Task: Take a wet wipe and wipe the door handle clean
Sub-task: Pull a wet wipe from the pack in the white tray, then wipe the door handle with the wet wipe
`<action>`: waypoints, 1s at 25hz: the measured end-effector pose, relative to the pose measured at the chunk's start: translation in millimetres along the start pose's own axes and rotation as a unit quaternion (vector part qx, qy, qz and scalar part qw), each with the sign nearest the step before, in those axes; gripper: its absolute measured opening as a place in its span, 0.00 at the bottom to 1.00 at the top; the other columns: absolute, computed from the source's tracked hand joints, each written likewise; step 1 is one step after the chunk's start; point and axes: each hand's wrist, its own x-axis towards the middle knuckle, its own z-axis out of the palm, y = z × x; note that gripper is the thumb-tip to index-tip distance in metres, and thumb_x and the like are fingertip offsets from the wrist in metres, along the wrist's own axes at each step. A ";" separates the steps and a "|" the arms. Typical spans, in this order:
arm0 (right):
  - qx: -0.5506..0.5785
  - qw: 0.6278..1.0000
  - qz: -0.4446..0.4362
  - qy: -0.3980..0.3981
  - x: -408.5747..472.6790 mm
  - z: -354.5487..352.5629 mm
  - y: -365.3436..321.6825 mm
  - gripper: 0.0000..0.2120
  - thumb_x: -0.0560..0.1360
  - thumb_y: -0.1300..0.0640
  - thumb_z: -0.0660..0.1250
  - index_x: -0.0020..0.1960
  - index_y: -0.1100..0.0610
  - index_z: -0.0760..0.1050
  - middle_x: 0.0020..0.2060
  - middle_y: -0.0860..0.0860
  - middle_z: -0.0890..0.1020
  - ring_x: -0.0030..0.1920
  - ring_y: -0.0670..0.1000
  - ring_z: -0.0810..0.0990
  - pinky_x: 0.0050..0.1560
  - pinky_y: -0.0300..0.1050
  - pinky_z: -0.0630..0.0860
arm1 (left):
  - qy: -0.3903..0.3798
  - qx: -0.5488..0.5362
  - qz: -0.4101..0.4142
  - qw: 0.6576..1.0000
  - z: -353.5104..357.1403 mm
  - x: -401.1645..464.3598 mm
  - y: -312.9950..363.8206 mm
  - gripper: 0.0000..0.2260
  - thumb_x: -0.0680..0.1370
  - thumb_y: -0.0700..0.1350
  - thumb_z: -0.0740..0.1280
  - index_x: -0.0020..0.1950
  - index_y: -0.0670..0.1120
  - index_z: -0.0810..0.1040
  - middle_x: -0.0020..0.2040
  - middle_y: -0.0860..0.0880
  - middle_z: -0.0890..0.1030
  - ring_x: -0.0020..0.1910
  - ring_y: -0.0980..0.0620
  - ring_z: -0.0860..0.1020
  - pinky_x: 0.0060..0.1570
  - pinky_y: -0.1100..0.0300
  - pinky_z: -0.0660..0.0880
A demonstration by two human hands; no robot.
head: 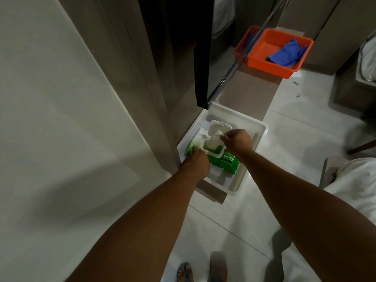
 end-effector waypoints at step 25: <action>0.156 0.933 -0.025 -0.324 -249.8 -13.0 -110.8 0.22 0.69 0.59 0.77 0.60 0.61 0.77 0.53 0.59 0.85 0.53 0.61 0.84 0.53 0.57 0.82 | 0.032 -0.615 0.007 0.788 -105.8 -277.3 -94.5 0.19 0.69 0.36 0.76 0.58 0.38 0.78 0.60 0.40 0.81 0.56 0.41 0.80 0.55 0.45 0.80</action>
